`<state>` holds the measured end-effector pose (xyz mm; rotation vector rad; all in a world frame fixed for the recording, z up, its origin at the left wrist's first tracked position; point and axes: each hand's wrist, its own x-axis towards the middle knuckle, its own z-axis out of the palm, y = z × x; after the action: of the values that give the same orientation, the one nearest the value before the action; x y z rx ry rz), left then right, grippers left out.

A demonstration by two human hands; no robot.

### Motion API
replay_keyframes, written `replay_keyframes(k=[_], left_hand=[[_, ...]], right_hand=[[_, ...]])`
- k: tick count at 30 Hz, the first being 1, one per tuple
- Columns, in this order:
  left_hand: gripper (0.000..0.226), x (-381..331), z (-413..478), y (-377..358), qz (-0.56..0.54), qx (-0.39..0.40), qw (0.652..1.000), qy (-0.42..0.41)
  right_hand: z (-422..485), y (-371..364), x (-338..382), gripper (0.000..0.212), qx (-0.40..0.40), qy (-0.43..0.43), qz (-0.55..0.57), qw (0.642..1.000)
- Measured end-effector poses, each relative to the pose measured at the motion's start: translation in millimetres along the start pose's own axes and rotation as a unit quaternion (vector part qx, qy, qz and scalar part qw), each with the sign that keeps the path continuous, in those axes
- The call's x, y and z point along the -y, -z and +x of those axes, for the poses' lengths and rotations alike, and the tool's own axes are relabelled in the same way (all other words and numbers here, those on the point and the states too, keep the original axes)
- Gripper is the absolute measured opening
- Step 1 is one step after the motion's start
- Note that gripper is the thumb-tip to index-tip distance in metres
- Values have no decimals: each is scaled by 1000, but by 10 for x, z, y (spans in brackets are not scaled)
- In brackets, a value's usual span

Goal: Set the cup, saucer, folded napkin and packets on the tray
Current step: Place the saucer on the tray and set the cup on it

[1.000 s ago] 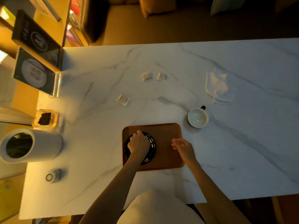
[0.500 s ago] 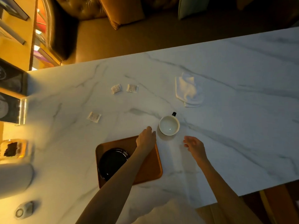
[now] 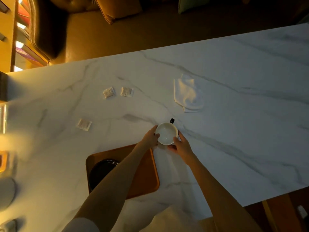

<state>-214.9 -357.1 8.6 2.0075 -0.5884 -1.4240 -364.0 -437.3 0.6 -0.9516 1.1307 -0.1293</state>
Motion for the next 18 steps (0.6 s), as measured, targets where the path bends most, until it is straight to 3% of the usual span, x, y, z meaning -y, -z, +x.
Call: replay_keyframes(k=[9,18], left_hand=[[46,-50,-155,14,-143,-60,987,44],[44,485,-942,447,-260,-101,956,88]], right_hand=[[23,-49,25,44,-36,51,-104,993],[-337,-757,-179,46,37,40,-137,989]])
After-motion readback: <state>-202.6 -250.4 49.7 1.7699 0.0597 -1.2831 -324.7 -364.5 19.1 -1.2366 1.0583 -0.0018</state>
